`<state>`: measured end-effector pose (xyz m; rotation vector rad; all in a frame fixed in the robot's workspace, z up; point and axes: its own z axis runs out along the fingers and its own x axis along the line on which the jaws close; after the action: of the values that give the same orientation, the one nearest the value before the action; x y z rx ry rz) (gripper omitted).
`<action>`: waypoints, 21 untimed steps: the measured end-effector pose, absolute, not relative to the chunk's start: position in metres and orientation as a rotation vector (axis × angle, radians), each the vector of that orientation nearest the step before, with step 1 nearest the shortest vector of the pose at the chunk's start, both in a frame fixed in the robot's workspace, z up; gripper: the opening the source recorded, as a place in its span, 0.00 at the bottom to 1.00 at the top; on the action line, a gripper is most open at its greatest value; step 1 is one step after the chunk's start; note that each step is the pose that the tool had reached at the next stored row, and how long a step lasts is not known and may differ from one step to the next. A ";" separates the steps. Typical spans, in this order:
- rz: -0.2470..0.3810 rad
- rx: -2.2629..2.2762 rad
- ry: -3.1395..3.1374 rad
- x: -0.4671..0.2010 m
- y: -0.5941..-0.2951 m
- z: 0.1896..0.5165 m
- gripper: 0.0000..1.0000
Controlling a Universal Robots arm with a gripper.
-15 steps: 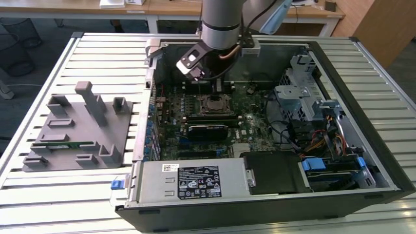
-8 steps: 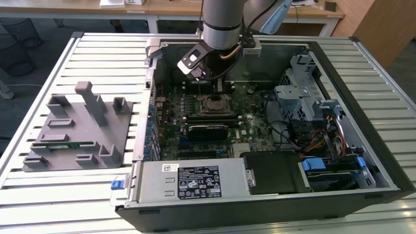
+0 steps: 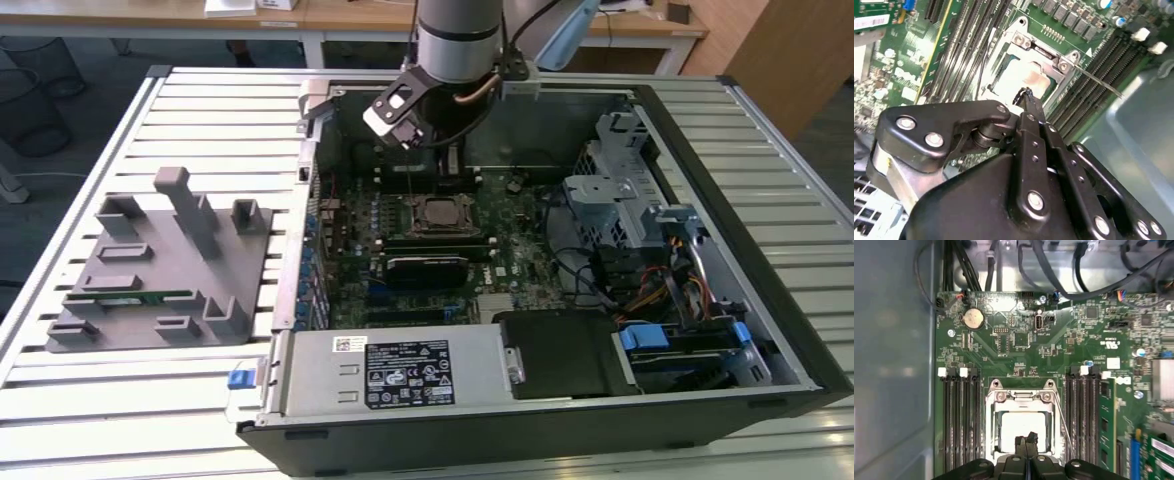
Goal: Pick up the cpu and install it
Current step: 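Install the first cpu locking lever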
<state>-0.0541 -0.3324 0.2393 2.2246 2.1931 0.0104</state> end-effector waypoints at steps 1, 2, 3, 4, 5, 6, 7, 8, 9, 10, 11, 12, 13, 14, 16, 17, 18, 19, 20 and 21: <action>0.010 2.225 2.193 -0.054 -0.332 0.243 0.11; 0.011 2.225 2.193 -0.054 -0.332 0.246 0.11; 0.010 2.225 2.193 -0.054 -0.332 0.249 0.11; 0.010 2.225 2.193 -0.054 -0.332 0.254 0.11; 0.011 2.225 2.193 -0.054 -0.332 0.258 0.11; 0.011 2.225 2.193 -0.054 -0.332 0.262 0.11; 0.010 2.225 2.193 -0.054 -0.332 0.266 0.11; 0.010 2.225 2.193 -0.054 -0.332 0.269 0.11; 0.011 2.225 2.193 -0.054 -0.332 0.272 0.11; 0.011 2.224 2.194 -0.055 -0.332 0.274 0.11; 0.012 2.215 2.203 -0.055 -0.333 0.274 0.11; 0.012 2.198 2.219 -0.055 -0.332 0.274 0.11; 0.012 2.179 2.238 -0.055 -0.332 0.274 0.11; 0.012 2.158 2.258 -0.055 -0.332 0.274 0.11; 0.013 2.118 2.296 -0.055 -0.332 0.274 0.11; 0.013 2.097 2.315 -0.055 -0.332 0.274 0.11; 0.013 2.076 2.334 -0.055 -0.332 0.274 0.11; 0.013 2.055 2.353 -0.055 -0.332 0.274 0.11; 0.014 2.034 2.371 -0.055 -0.332 0.274 0.11; 0.014 2.011 2.390 -0.055 -0.333 0.274 0.11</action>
<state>-0.0553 -0.3325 0.2740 2.0113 2.3904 0.0138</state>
